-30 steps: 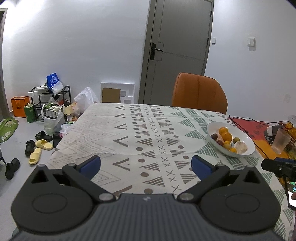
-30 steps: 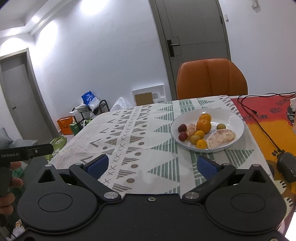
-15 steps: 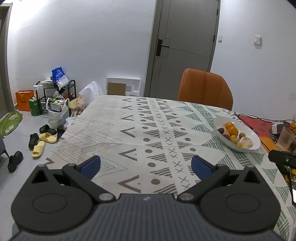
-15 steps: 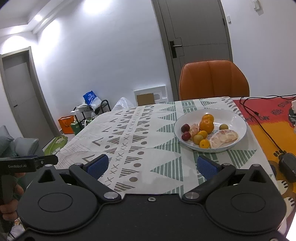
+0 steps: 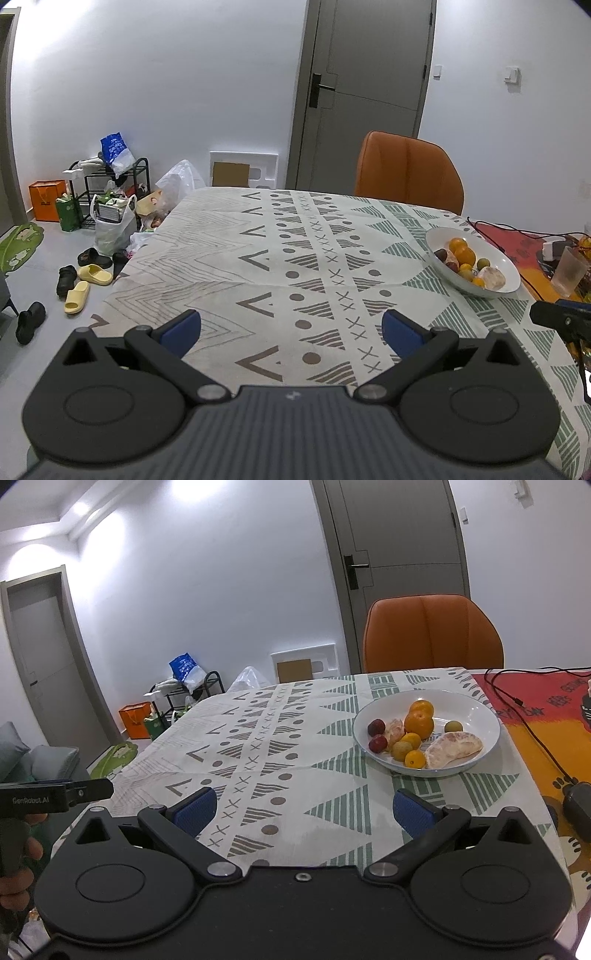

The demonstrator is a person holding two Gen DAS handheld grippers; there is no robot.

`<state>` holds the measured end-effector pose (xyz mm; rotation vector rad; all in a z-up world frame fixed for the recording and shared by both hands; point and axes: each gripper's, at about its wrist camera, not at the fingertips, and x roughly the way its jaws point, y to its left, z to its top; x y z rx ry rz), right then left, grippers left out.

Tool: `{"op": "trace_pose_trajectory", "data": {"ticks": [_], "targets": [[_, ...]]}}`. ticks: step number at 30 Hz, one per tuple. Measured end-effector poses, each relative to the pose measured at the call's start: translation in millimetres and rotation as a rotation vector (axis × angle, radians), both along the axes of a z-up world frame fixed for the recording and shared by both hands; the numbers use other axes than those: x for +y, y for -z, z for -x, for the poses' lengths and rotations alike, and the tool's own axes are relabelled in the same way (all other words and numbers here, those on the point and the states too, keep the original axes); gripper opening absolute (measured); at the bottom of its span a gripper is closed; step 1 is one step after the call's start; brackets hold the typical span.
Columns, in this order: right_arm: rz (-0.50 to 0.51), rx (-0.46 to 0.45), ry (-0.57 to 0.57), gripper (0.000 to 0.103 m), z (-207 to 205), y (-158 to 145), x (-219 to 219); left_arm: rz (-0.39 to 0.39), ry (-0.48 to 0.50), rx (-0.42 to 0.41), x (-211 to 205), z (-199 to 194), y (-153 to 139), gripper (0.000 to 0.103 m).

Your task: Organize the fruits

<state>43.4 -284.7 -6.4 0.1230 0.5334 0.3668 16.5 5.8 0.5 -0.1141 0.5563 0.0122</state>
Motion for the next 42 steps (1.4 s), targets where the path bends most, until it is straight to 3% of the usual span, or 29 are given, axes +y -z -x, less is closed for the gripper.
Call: {"op": "trace_pose_trajectory", "data": {"ticks": [42], "targets": [[0.001,-0.004,-0.007,0.103,0.8,-0.2,-0.6,0.001,0.019,0.008,-5.8,0.7,3.9,0.103]]}}
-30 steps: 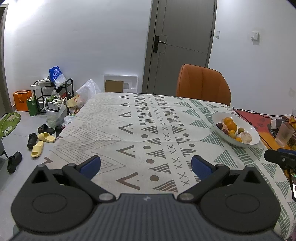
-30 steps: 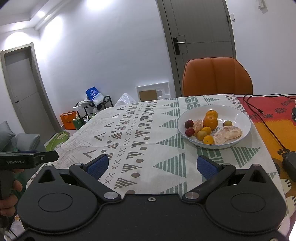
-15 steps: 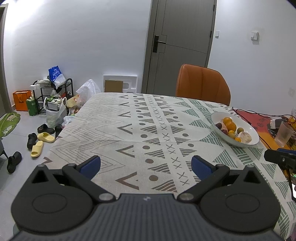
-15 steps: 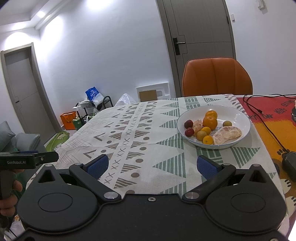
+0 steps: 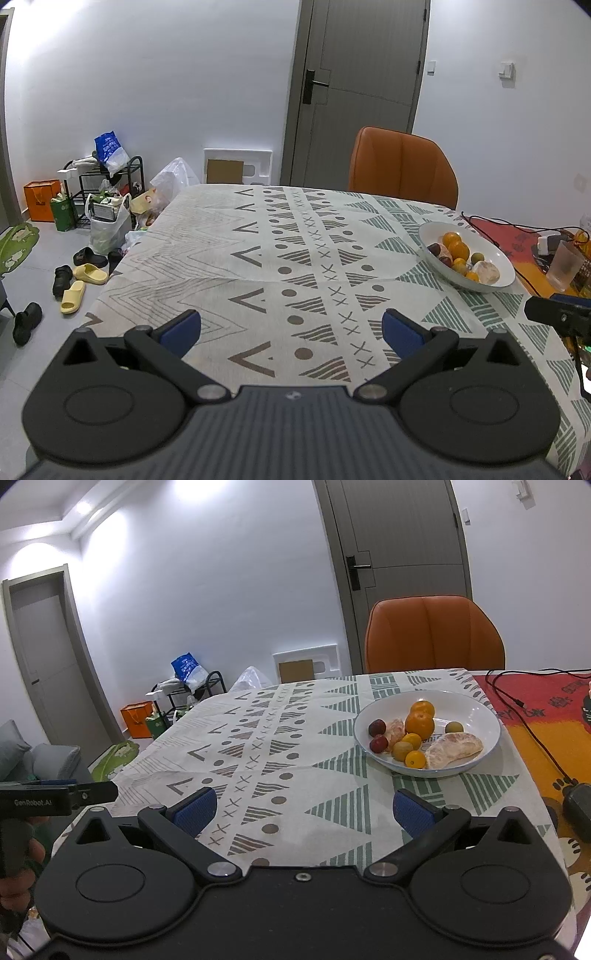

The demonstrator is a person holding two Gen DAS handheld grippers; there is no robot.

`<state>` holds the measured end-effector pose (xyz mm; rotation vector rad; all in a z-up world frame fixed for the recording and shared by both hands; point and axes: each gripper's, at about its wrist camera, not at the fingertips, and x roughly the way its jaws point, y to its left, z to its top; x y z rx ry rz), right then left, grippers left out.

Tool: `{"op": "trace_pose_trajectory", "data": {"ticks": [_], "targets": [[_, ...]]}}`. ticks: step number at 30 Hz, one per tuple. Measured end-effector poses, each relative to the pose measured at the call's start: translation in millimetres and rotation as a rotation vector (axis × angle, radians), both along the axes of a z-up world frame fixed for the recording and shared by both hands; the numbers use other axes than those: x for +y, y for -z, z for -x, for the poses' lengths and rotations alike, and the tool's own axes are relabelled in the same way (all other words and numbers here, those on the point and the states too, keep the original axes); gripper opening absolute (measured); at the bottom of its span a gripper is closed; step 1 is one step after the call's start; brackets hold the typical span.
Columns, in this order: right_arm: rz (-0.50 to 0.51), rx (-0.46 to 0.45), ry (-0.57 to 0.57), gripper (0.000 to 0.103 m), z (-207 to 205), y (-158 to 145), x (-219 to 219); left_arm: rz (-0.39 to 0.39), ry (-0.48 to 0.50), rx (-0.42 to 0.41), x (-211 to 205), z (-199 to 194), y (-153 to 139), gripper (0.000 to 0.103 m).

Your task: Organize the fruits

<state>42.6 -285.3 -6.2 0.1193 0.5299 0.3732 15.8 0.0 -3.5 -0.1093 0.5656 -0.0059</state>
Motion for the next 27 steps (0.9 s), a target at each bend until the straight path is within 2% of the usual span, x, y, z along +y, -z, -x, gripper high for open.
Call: {"op": "trace_pose_trajectory", "data": {"ticks": [27], "targets": [[0.004,-0.005,-0.005,0.103,-0.3,0.2,1.4,0.0,0.002,0.005,3.6,1.8,-0.3,0.103]]}}
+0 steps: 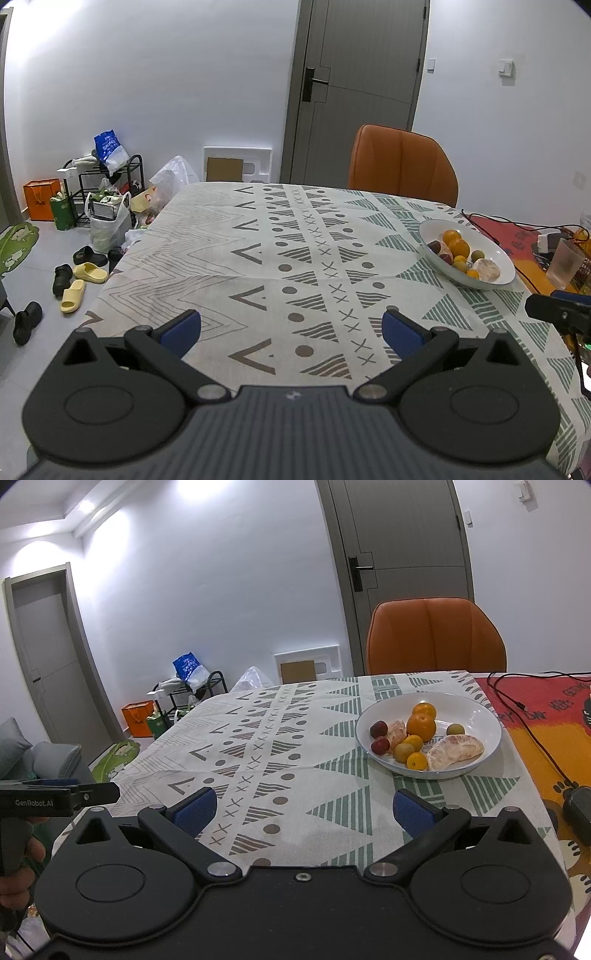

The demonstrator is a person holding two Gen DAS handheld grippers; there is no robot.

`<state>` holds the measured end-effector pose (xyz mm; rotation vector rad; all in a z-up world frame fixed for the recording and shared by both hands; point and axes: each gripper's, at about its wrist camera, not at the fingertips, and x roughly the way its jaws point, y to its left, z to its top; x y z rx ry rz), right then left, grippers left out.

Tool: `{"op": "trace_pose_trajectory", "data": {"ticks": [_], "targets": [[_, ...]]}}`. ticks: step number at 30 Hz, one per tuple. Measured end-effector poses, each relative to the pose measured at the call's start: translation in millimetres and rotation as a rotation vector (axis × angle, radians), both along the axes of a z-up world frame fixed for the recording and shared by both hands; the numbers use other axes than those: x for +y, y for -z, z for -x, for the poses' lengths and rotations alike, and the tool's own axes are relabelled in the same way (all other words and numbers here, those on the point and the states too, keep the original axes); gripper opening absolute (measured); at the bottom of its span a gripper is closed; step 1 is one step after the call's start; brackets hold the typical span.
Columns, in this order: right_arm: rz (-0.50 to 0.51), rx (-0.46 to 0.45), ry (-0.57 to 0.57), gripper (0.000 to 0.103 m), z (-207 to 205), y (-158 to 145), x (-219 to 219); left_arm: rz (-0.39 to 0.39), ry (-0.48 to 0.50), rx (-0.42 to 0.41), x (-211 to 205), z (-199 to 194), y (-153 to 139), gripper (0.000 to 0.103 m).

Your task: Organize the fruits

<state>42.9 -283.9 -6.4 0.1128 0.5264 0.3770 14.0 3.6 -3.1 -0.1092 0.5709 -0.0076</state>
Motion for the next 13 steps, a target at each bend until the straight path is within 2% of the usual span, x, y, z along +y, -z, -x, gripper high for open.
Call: {"op": "trace_pose_trajectory", "data": {"ticks": [13], "targets": [[0.003,0.004,0.005,0.103,0.0,0.9,-1.6,-0.008,0.008,0.007,-0.5,-1.1,0.0,0.103]]}}
